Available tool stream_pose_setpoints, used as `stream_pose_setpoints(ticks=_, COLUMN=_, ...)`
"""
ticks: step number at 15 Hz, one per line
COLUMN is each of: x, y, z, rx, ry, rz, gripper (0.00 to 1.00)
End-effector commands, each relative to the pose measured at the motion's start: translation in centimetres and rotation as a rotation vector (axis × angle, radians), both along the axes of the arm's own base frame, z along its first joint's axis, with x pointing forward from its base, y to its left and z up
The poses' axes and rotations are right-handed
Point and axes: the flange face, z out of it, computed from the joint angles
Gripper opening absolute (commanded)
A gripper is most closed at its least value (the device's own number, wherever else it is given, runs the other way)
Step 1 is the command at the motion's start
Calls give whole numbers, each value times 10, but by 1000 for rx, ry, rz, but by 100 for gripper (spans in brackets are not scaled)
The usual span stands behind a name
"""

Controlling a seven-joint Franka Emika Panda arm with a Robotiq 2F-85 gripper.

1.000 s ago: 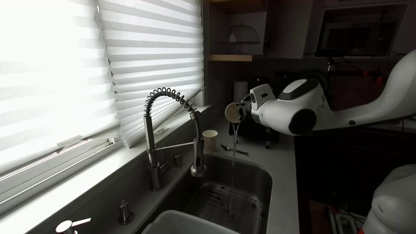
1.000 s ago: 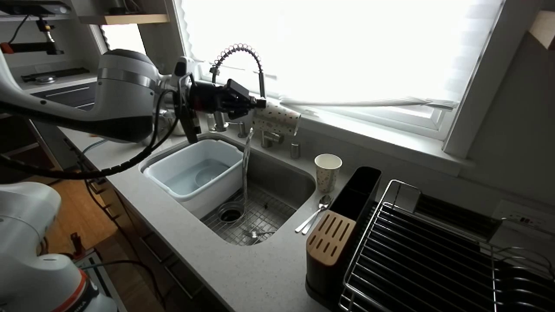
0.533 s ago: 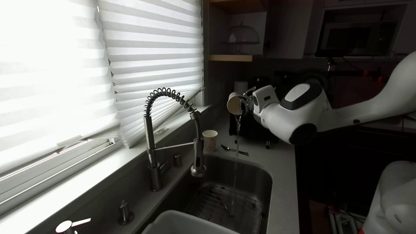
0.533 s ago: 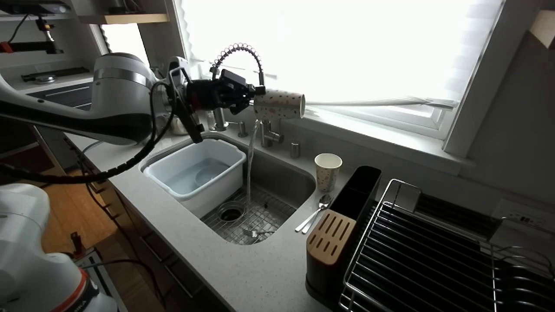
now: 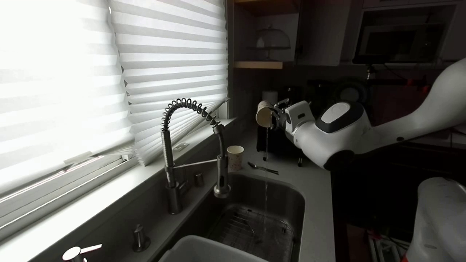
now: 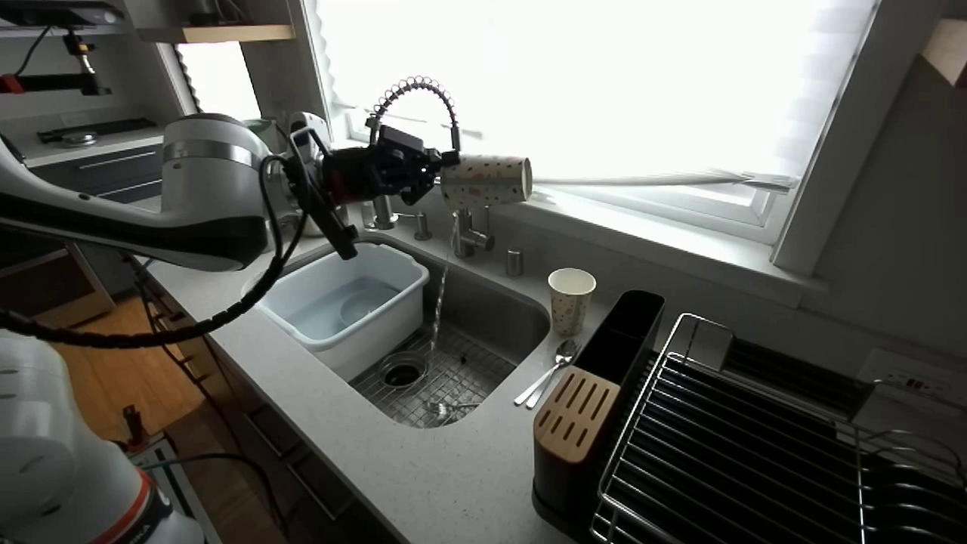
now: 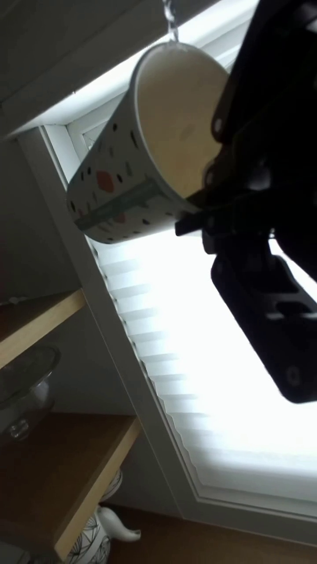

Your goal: Pour the water out of the two cups into the sink

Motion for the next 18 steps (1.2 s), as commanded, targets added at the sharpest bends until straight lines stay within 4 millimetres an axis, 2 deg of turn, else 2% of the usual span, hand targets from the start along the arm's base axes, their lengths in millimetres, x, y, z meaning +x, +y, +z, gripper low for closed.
stream_pose_setpoints(ticks=1, x=-3, y=-3, z=-6, rx=14, ry=7, rz=-1, gripper=1)
stream_pose_setpoints(ticks=3, x=-2, y=-6, z=-5, rx=65, ry=14, rz=-20, gripper=1)
stream_pose_setpoints(ticks=13, x=-9, y=-58, z=-13, rx=614, ry=113, rz=-225, gripper=1)
stream_pose_setpoints(ticks=18, x=-18, y=-85, z=-18, rx=860, ry=208, rz=-270, gripper=1)
